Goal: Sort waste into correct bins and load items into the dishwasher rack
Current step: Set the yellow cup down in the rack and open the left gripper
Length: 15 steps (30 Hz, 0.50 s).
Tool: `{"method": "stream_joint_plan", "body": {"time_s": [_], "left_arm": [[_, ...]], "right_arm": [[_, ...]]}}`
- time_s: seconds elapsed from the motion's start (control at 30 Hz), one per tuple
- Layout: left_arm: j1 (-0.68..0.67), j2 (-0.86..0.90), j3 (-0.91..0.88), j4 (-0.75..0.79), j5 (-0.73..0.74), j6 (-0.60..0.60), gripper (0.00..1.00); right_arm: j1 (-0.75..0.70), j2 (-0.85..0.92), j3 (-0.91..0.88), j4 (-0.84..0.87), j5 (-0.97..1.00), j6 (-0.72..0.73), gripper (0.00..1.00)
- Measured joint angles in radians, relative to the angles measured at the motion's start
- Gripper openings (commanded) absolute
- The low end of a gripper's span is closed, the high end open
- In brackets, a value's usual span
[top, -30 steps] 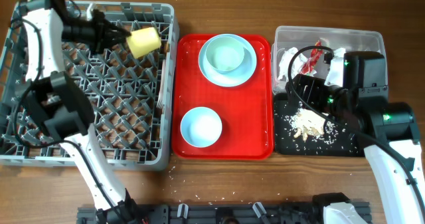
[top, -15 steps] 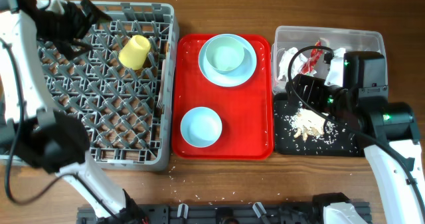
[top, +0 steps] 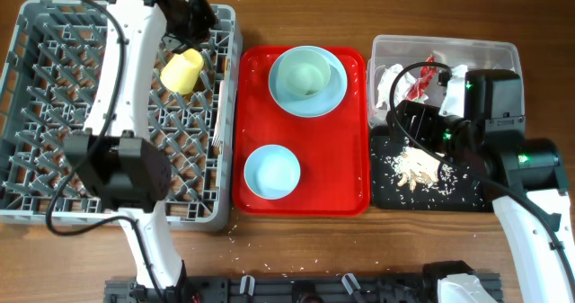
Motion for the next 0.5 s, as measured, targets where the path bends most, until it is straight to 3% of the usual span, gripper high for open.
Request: {"method": "stream_joint_plan", "body": {"time_s": [0.23, 0.5], "left_arm": [[0.003, 0.073, -0.053, 0.007, -0.175, -0.012, 0.04], [0.008, 0.080, -0.053, 0.019, -0.241, -0.014, 0.04]], "right_arm": [[0.000, 0.000, 0.000, 0.000, 0.000, 0.000, 1.00], [0.000, 0.000, 0.000, 0.000, 0.000, 0.000, 1.00]]}}
